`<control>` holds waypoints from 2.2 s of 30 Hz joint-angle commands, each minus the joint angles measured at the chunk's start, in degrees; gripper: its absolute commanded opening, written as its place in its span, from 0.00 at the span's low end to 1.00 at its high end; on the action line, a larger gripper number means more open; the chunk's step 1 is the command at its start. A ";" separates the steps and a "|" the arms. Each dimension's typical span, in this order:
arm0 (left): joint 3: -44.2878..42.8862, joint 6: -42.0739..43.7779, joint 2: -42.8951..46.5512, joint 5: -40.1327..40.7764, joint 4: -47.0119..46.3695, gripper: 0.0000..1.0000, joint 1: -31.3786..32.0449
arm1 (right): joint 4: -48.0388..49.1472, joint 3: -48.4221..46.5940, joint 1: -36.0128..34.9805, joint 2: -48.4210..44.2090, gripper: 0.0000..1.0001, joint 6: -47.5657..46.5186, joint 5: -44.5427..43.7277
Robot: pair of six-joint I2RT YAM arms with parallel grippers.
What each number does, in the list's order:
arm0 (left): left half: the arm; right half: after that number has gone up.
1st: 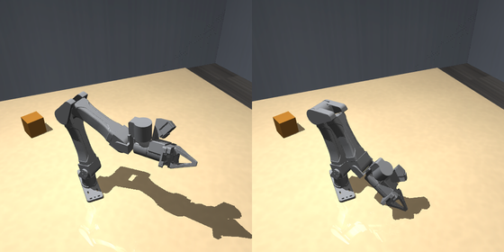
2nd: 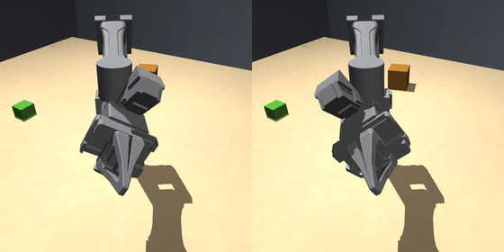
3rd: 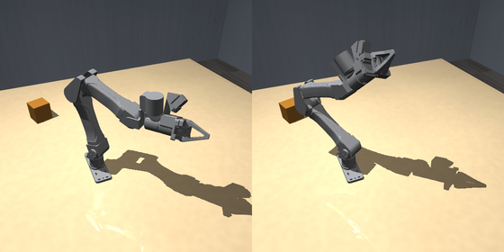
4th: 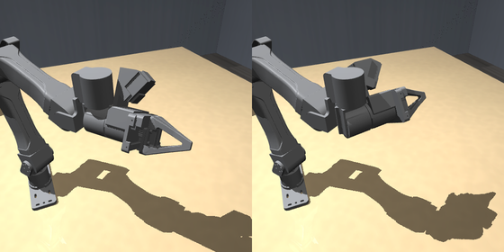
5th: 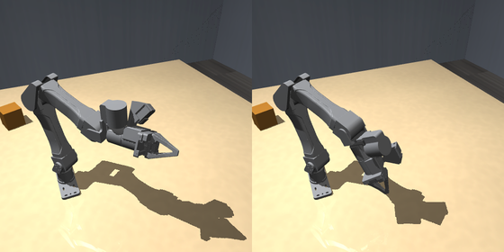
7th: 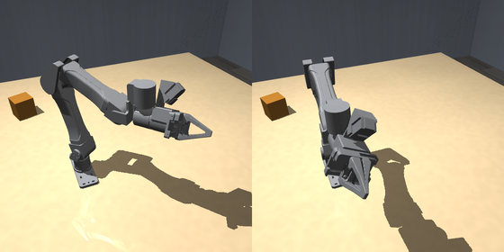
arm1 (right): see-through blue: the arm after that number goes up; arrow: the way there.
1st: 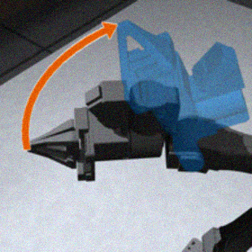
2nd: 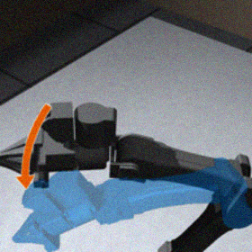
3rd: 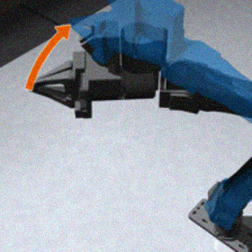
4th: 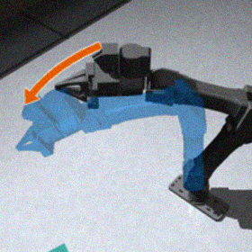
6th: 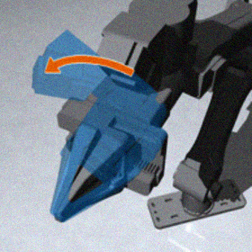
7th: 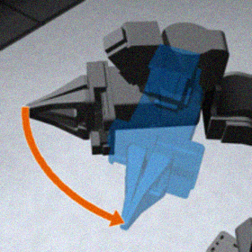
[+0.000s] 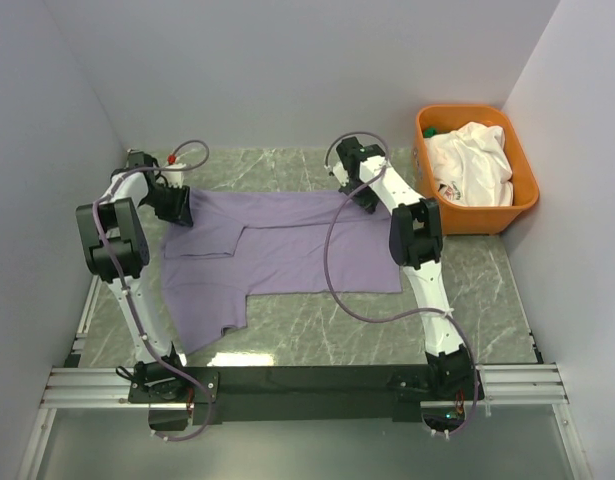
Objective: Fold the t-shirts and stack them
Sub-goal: Fold the tshirt
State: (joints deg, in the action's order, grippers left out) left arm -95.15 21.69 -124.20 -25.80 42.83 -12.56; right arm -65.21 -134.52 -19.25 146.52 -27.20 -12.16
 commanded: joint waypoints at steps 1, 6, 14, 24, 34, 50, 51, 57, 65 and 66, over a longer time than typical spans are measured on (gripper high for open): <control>-3.88 -1.65 -4.02 1.28 0.24 0.41 0.25 | 6.64 -2.60 0.61 1.67 0.19 -2.41 -6.46; -9.87 -4.55 -6.58 -0.65 0.50 0.44 0.25 | 12.73 0.57 0.35 0.00 0.23 -4.26 -10.25; -4.61 10.35 12.74 -11.80 7.78 0.61 -0.89 | 8.44 15.05 0.08 -22.30 0.61 -4.53 2.13; 18.82 37.18 32.76 -11.31 30.65 0.58 -5.64 | 7.99 54.66 -4.04 -50.16 0.52 -8.48 13.57; 41.70 47.56 48.61 -0.06 26.52 0.59 -3.44 | 18.71 71.93 -5.36 -54.32 0.45 -7.78 10.67; 49.47 41.86 54.17 5.60 15.01 0.59 4.39 | 23.90 79.76 -6.24 -56.42 0.50 -7.16 8.82; 48.15 41.16 53.46 4.46 14.92 0.58 3.43 | 23.73 79.94 -6.24 -56.87 0.50 -7.77 8.91; 41.63 42.38 45.55 2.95 14.57 0.56 -0.63 | 24.95 80.38 -6.24 -56.70 0.49 -9.10 8.38; 41.19 42.56 41.94 3.30 11.67 0.56 -0.80 | 26.88 80.02 -6.24 -53.18 0.45 -9.97 8.56; 41.54 42.38 41.76 3.30 10.79 0.56 -0.80 | 27.06 80.20 -6.24 -52.83 0.42 -10.15 8.30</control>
State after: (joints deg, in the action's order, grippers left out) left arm -52.56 63.99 -82.37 -20.75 55.29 -13.17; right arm -40.34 -54.00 -24.99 92.97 -36.25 -3.44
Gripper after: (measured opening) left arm 0.561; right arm 0.429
